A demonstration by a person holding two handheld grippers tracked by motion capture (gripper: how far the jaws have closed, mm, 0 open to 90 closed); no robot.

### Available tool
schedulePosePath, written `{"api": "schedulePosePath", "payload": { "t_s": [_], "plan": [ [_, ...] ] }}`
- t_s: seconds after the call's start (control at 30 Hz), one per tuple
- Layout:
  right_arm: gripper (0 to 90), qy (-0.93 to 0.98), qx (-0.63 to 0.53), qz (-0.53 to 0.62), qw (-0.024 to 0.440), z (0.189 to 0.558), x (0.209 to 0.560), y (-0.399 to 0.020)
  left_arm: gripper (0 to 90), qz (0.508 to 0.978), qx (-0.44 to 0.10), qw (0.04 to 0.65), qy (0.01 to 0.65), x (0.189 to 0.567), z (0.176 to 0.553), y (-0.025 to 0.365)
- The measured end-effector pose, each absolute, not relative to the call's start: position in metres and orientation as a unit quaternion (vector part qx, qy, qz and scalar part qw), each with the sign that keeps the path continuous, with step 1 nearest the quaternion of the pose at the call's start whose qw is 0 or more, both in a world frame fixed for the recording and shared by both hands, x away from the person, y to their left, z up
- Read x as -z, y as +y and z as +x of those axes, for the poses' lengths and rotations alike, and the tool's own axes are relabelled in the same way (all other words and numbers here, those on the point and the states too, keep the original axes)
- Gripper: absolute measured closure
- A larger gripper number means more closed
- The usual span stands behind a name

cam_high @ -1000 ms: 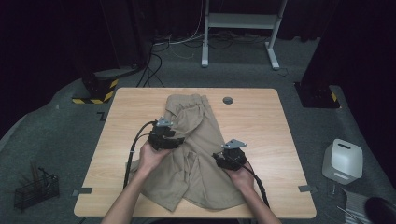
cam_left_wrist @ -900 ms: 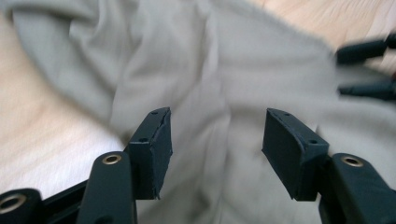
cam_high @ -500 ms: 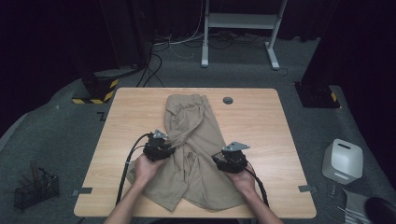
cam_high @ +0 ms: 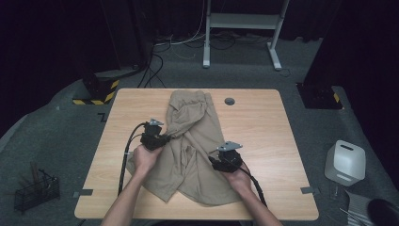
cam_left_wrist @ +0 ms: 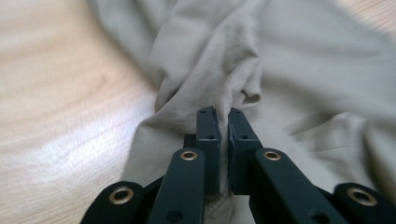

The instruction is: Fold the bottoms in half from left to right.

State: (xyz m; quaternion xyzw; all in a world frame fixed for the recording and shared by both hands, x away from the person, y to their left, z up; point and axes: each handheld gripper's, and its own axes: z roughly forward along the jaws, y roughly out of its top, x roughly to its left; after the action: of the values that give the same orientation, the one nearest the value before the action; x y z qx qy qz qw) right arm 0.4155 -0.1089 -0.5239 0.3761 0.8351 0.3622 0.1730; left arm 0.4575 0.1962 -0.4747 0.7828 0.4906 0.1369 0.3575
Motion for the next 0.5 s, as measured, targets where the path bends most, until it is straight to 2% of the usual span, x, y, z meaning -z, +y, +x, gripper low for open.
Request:
{"api": "schedulePosePath", "payload": {
  "t_s": [0.23,0.4,0.5],
  "plan": [
    [44.1,0.835,-0.361,0.378,0.173,0.416,0.524,-0.108,86.7,0.785,-0.105,0.42,0.443,0.446,0.447,0.165],
    [43.1,0.834,-0.36,0.379,0.174,0.416,0.524,-0.109,86.8,0.808,-0.076,0.414,0.413,0.457,0.451,0.125],
    [42.6,0.834,-0.36,0.38,0.175,0.416,0.524,-0.108,86.8,0.822,-0.069,0.383,0.415,0.478,0.459,0.106]
  ]
}}
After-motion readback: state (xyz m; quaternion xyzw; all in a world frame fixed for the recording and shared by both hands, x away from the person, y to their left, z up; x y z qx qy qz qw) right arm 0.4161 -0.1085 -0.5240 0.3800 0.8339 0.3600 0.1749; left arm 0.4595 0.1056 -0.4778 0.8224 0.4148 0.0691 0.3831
